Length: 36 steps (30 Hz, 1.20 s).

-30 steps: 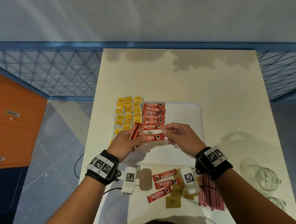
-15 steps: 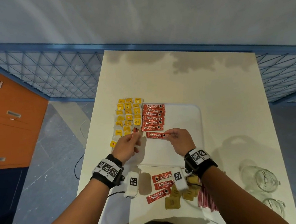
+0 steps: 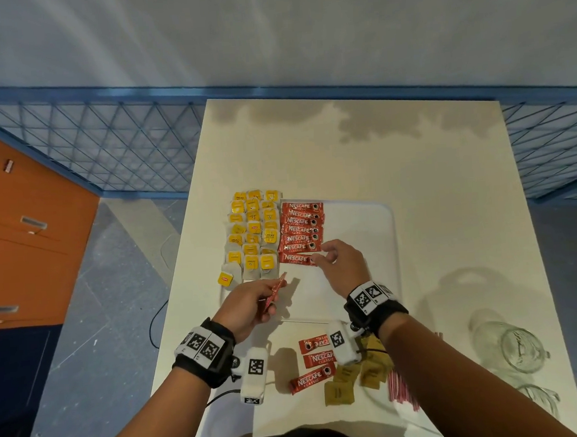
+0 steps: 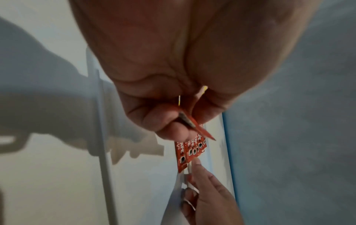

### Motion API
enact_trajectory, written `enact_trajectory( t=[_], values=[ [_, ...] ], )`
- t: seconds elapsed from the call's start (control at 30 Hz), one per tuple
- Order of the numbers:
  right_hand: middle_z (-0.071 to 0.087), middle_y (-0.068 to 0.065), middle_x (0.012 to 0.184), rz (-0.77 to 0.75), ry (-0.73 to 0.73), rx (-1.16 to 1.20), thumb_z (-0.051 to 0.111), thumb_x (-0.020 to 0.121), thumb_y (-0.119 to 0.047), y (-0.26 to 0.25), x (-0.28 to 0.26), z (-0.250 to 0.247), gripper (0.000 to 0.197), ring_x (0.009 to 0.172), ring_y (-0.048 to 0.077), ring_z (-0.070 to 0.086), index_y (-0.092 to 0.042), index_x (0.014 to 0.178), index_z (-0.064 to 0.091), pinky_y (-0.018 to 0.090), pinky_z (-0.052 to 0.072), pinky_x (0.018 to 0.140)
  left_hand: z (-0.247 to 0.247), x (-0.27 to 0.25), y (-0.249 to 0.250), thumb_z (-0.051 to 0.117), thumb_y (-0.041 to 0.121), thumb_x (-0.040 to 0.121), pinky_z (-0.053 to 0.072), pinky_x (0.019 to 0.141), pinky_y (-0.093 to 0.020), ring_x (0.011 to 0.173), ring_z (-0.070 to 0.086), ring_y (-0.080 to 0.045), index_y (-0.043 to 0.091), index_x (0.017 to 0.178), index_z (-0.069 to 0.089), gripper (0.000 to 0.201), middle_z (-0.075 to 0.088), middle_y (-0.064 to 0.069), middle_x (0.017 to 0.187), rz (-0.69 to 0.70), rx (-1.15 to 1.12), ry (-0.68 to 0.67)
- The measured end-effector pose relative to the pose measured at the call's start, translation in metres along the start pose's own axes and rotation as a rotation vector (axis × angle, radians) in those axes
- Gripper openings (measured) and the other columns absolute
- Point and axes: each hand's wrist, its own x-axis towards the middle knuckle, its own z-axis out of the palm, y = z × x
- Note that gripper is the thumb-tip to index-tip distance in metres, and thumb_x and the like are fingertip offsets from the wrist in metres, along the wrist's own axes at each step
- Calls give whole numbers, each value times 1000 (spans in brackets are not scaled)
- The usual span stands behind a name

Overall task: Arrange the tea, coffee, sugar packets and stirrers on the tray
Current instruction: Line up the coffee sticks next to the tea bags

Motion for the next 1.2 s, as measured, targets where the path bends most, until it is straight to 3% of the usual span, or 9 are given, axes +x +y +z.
enact_trajectory(
  t=[0.13, 0.2, 0.3, 0.47, 0.63, 0.77, 0.97, 1.1, 1.2],
  values=[
    [70, -15, 89, -103, -163, 102, 60, 95, -54, -7, -16, -6, 27, 83, 5, 64, -31, 97, 73, 31, 52, 80, 1, -8, -2, 57, 4, 98, 42, 53, -21, 58, 53, -10, 24, 108, 74, 28, 69, -9, 78, 207, 317, -13],
    [72, -13, 81, -89, -329, 238, 58, 95, -56, -8, -26, -9, 32, 68, 3, 60, -30, 97, 77, 31, 49, 71, 4, -9, -3, 63, 2, 95, 43, 55, -19, 57, 56, -4, 25, 105, 73, 26, 71, 2, 70, 294, 374, -24],
    [70, -12, 78, -124, -435, 285, 64, 97, -43, -3, -36, -12, 19, 66, 6, 57, -31, 106, 77, 26, 45, 65, 7, -9, -5, 66, -3, 92, 44, 55, -14, 56, 57, 0, 21, 99, 75, 26, 68, 11, 63, 361, 365, 3],
    [67, -7, 80, -158, -367, 314, 71, 94, -16, 3, -41, -15, 9, 62, -3, 56, -16, 102, 75, 18, 44, 64, 8, -9, -8, 72, -2, 88, 47, 65, -19, 60, 58, -3, 12, 100, 76, 19, 68, 11, 64, 367, 376, 30],
    [66, -5, 74, -155, -370, 333, 70, 94, -13, -1, -47, -20, 8, 59, 0, 56, -9, 100, 72, 18, 44, 59, 9, -10, -11, 75, 2, 86, 50, 71, -28, 70, 61, -15, 19, 95, 78, 19, 74, -17, 82, 389, 377, 68],
    [70, -4, 82, -183, -377, 268, 69, 95, -18, -2, -49, -22, 8, 66, 0, 57, -19, 100, 74, 23, 46, 68, 16, -16, -12, 71, 5, 90, 50, 66, -17, 64, 61, -3, 10, 100, 77, 13, 69, 9, 67, 371, 452, 3],
    [75, -9, 107, -242, -274, 160, 66, 97, -29, -6, -46, -16, 16, 99, 5, 67, -23, 106, 78, 29, 53, 92, 22, -15, -19, 65, 7, 93, 49, 65, -20, 63, 59, -5, 11, 101, 76, 15, 67, 8, 69, 341, 581, -49],
    [71, -6, 124, -261, -265, -96, 60, 99, -31, -6, -23, -6, 25, 109, 12, 64, -24, 119, 74, 31, 50, 97, 24, -15, -15, 67, 5, 91, 47, 53, -17, 57, 65, -7, 9, 93, 69, 5, 72, -7, 76, 290, 487, 86],
    [73, -6, 112, -203, -215, -165, 66, 93, -32, -6, -8, 4, 19, 101, 14, 67, -28, 110, 74, 34, 55, 91, 22, -11, -12, 67, 3, 91, 55, 57, -25, 65, 71, -19, 2, 95, 65, 4, 74, -22, 87, 215, 340, 120]
  ],
)
